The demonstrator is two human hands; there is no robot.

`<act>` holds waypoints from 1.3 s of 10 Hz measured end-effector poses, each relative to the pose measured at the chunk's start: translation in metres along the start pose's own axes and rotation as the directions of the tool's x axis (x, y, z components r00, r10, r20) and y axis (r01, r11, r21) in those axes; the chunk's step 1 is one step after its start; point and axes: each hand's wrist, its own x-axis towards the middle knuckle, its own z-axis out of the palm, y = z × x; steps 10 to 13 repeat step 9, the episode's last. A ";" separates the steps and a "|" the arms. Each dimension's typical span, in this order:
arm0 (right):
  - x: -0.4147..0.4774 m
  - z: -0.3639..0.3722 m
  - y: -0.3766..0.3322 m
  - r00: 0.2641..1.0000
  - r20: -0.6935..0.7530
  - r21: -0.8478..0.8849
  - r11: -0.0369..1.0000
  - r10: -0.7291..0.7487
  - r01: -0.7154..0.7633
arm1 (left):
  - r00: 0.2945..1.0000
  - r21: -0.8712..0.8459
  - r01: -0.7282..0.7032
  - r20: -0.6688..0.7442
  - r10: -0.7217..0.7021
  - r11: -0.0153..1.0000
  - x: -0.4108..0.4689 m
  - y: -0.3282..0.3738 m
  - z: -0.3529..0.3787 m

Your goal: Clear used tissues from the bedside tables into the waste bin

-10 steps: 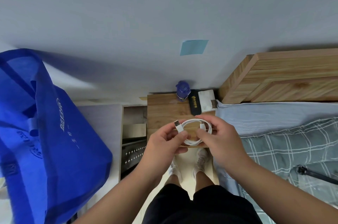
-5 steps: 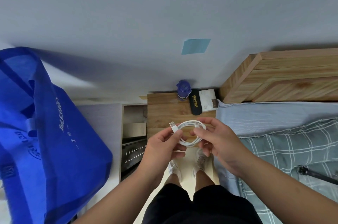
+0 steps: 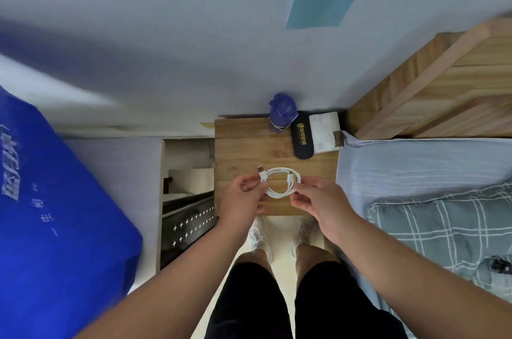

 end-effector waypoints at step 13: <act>0.184 0.012 0.055 0.993 -0.098 0.137 0.989 0.060 -0.047 | 0.989 -0.022 -0.077 -0.131 0.073 0.997 0.210 -0.078 0.037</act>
